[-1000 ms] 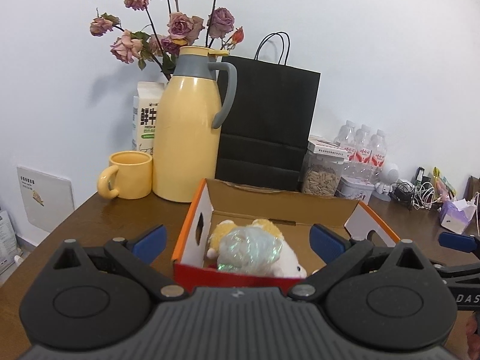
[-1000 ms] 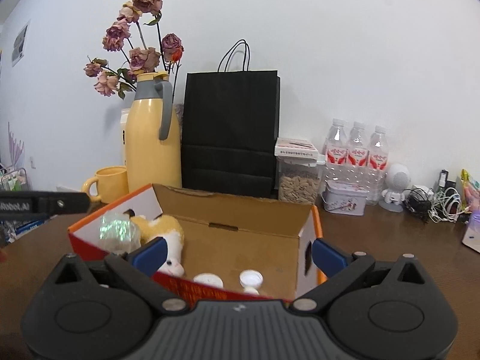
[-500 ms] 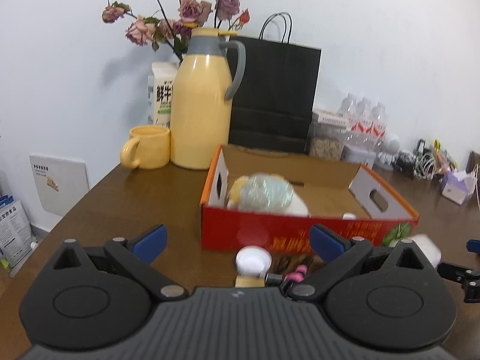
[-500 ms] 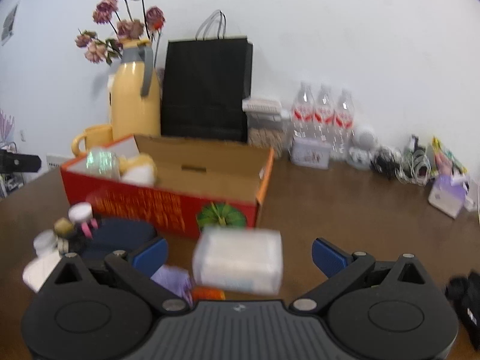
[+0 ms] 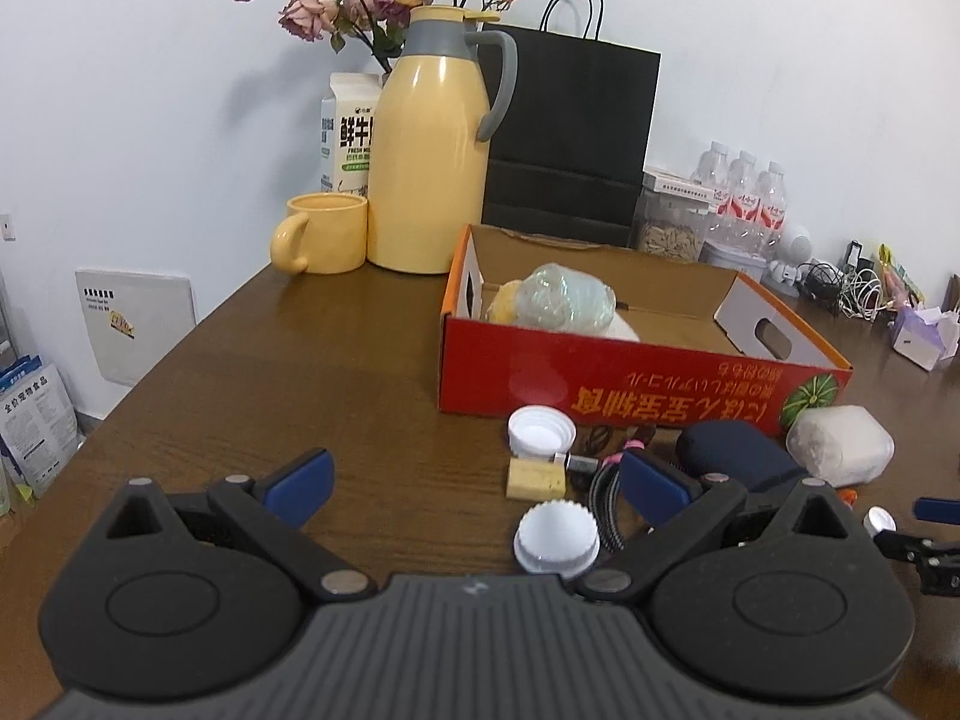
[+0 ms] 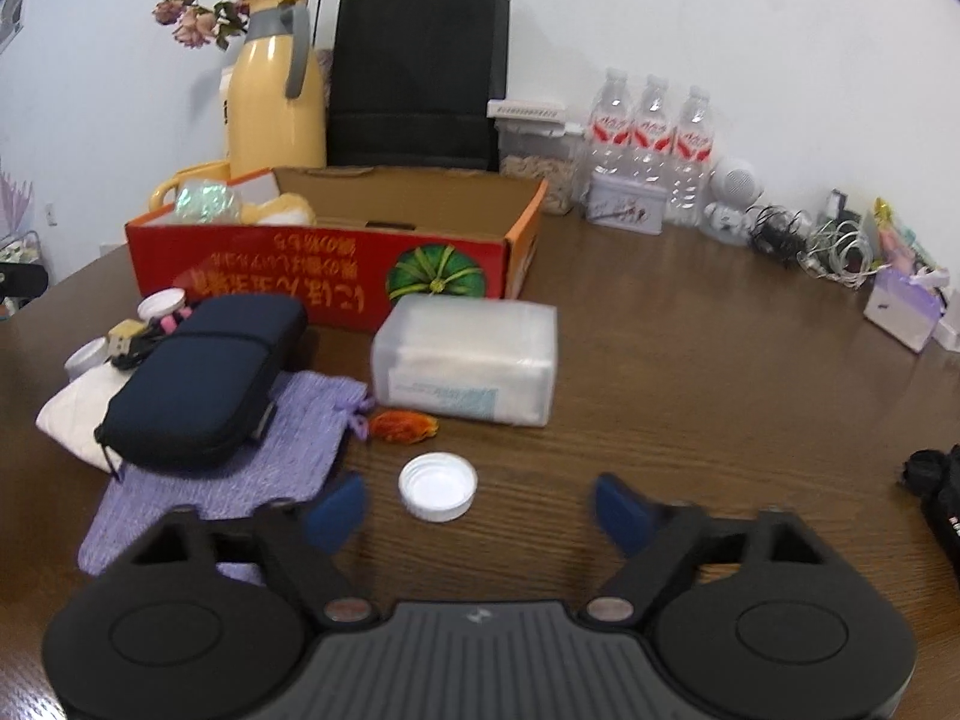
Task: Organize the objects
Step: 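Grasp the small white bottle cap on the table with the right tool, then grasp the white ridged cap with the left tool while the right tool holds its cap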
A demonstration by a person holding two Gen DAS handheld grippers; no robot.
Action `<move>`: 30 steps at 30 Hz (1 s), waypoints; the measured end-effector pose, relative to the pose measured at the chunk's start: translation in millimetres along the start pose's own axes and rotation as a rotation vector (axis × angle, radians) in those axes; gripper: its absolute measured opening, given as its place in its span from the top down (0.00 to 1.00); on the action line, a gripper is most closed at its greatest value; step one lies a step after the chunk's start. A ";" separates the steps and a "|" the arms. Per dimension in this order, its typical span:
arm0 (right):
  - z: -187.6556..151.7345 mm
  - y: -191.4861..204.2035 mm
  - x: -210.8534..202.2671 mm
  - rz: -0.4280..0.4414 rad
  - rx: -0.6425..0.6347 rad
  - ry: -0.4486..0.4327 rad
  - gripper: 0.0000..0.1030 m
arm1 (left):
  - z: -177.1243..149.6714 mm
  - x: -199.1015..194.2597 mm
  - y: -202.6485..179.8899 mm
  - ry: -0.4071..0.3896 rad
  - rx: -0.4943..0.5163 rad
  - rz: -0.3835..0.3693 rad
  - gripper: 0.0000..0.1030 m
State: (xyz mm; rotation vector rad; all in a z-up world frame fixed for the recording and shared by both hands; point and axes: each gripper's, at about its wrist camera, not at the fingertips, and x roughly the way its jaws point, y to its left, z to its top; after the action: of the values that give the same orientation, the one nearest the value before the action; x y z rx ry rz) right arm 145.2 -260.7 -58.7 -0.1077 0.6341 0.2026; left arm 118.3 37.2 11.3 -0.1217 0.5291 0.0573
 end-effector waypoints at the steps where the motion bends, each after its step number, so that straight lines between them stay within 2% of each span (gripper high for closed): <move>1: 0.0 1.2 1.9 0.010 0.002 0.004 0.38 | -1.5 -0.4 0.7 0.003 -0.002 0.001 0.00; 5: 0.4 4.9 7.4 0.035 0.008 0.008 0.50 | -5.8 -1.8 3.9 0.011 -0.009 0.004 0.00; 6: 0.7 5.7 7.8 0.045 0.011 0.007 0.61 | -6.6 -2.2 4.8 0.012 -0.011 0.003 0.00; 8: 0.6 7.8 7.4 0.065 0.014 0.000 0.73 | -7.8 -3.0 6.3 0.013 -0.015 0.004 0.00; 20: -1.8 18.3 -0.3 0.064 0.016 -0.044 0.74 | -12.4 3.1 7.4 0.040 -0.016 0.003 0.00; 30: 1.0 27.3 -19.2 0.036 0.025 -0.191 0.74 | -21.7 23.0 -4.0 0.115 0.040 0.012 0.00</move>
State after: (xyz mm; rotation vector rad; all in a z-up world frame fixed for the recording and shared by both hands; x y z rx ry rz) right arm 124.7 -236.9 -47.5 -0.0524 0.4482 0.2371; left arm 127.7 30.9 -18.5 -0.0834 0.6457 0.0515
